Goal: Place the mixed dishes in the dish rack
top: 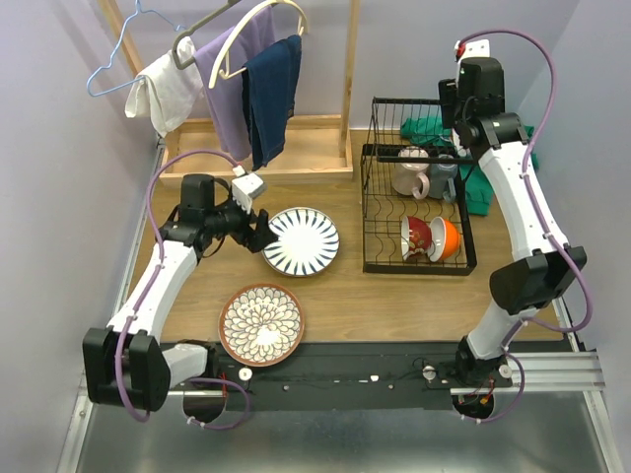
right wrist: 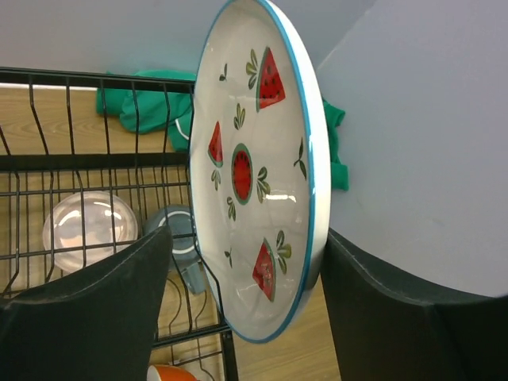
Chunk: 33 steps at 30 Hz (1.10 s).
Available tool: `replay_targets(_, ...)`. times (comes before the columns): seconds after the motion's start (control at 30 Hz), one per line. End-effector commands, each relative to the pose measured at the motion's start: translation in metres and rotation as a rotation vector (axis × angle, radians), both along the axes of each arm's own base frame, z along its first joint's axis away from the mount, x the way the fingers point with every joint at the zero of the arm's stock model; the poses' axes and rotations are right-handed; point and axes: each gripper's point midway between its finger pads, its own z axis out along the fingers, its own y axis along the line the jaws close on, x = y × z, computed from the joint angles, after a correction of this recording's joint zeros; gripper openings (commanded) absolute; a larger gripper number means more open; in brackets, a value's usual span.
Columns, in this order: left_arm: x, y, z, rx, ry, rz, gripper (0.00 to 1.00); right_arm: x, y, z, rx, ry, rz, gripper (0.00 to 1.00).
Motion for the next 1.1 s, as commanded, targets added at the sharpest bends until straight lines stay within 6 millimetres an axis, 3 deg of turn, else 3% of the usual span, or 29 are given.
replay_targets(0.0, -0.032, 0.009, -0.045, 0.129, 0.094, -0.166, 0.85, -0.026, 0.006, 0.041, 0.056, -0.067, 0.051, 0.81)
replay_targets(0.23, -0.052, 0.028, -0.086, 0.257, 0.123, -0.231, 0.86, -0.052, -0.003, 0.051, 0.044, -0.077, 0.035, 0.86)
replay_targets(0.37, -0.058, 0.031, -0.102, 0.285, 0.157, -0.262, 0.86, -0.066, -0.012, 0.056, 0.003, -0.081, 0.018, 0.86)
replay_targets(0.5, -0.067, 0.035, -0.115, 0.317, 0.202, -0.317, 0.83, -0.077, -0.009, 0.063, 0.0, -0.083, 0.065, 0.86)
replay_targets(0.7, -0.078, 0.047, -0.138, 0.394, 0.262, -0.383, 0.77, -0.092, 0.02, 0.062, 0.04, -0.055, 0.269, 0.83)
replay_targets(0.9, -0.086, 0.051, -0.153, 0.416, 0.348, -0.461, 0.55, -0.102, 0.051, 0.056, 0.127, -0.032, 0.429, 0.81)
replay_targets(1.07, -0.083, 0.045, -0.147, 0.381, 0.387, -0.524, 0.39, -0.113, 0.099, 0.035, 0.269, 0.04, 0.662, 0.77)
